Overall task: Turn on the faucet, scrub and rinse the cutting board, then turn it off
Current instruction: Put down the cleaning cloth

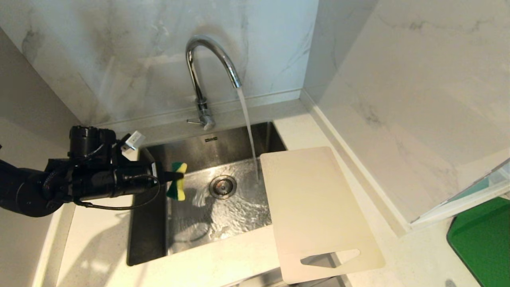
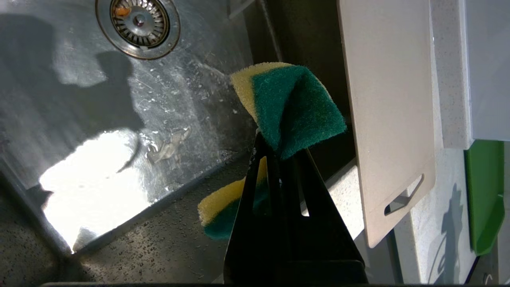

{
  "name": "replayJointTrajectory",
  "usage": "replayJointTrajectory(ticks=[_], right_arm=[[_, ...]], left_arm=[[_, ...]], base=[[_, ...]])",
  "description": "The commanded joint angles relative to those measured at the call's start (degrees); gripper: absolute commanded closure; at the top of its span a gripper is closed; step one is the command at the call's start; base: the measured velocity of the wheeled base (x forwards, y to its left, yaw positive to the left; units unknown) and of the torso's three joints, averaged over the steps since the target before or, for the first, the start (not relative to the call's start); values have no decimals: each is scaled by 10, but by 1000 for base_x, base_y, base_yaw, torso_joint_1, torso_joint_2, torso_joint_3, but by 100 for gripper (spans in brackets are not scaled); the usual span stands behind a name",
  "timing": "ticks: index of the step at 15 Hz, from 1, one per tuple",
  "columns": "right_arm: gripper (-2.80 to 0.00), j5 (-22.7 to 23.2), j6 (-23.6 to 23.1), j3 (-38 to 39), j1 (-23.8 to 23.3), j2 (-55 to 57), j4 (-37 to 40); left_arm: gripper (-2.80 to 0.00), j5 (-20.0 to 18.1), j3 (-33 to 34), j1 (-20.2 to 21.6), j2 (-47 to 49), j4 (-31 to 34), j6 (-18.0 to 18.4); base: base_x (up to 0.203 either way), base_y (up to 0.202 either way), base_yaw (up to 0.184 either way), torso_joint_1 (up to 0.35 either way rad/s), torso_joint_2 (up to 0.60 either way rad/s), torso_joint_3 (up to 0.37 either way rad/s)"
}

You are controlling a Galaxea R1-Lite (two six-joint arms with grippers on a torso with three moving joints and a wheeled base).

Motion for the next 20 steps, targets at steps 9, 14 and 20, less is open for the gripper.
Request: replayJointTrajectory(ticks=[9, 14, 20], right_arm=[[0, 127, -47, 193, 12, -100, -32], [0, 192, -98, 187, -67, -87, 14], [0, 208, -65, 215, -102, -91, -36]], left_arm=[[0, -1, 1, -6, 3, -2, -1], [0, -1, 1, -9, 6, -2, -1], [0, 0, 1, -9, 7, -2, -1]], base=[[0, 0, 0, 0, 0, 0], [0, 0, 0, 0, 0, 0], [0, 0, 0, 0, 0, 0]])
